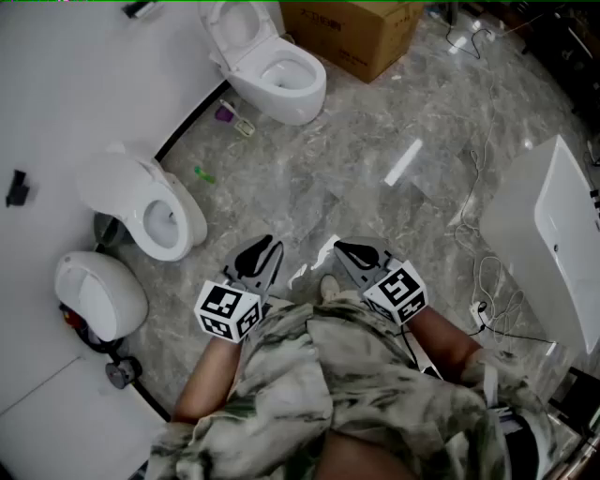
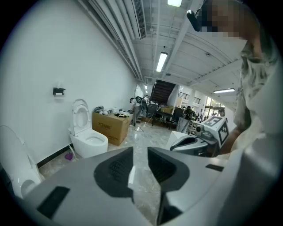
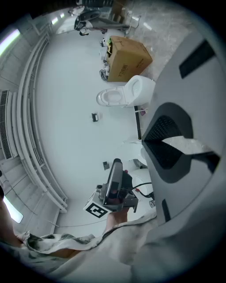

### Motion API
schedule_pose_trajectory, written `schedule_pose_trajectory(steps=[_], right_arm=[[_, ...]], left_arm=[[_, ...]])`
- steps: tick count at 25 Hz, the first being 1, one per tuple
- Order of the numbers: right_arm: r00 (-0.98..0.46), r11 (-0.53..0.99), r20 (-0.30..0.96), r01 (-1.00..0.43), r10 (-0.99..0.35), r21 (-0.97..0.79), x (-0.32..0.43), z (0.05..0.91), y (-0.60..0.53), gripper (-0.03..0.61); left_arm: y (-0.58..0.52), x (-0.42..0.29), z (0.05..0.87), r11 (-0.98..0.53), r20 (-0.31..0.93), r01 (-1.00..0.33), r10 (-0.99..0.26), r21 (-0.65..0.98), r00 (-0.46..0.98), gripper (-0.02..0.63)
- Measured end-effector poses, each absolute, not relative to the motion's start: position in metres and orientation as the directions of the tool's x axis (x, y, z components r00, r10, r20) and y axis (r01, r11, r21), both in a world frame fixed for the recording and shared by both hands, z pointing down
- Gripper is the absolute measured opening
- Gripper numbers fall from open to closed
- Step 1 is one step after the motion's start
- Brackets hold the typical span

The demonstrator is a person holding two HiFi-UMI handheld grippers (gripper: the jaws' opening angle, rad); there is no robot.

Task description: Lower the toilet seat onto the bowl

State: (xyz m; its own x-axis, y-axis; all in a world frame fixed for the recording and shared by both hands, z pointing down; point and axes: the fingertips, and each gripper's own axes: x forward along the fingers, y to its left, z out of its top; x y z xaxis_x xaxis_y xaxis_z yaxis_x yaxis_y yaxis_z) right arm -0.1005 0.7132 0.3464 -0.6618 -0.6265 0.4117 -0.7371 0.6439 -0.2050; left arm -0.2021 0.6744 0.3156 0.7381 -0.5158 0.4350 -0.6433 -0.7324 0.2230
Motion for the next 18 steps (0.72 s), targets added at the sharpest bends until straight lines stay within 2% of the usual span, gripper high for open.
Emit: schedule_pose_trajectory(steps=[1,3,15,16,18], right_arm=[[-0.660,0.641,0.408,-0.739,-0.631,-0.205,-0.097,0.347,0.714,0.020],[-0.655,0.636,0.404,-0.745,-0.638,-0.204,-0.089,0.347,0.716,0.020],[-0.636,0.586,0.428,-0.767,-0.642,-0.261,-0.051,0.364,0.700,0.021],[-0.629,0.578,0.429,-0.774,-0.648,-0.260,-0.048,0.366,0.697,0.028],[-0.614,0.560,0.426,-0.787,-0.664,-0.260,-0.045,0.369,0.685,0.085]], left_arm=[[0.674,-0.198,0.317,-0.733,0.440,-0.643,-0.513,0.222,0.737,0.123],[0.671,-0.191,0.319,-0.733,0.444,-0.644,-0.513,0.218,0.734,0.162],[0.634,-0.156,0.321,-0.739,0.424,-0.633,-0.509,0.231,0.749,0.176],[0.631,-0.152,0.323,-0.743,0.426,-0.626,-0.501,0.234,0.754,0.176],[0.620,-0.150,0.327,-0.751,0.427,-0.613,-0.484,0.244,0.764,0.176]])
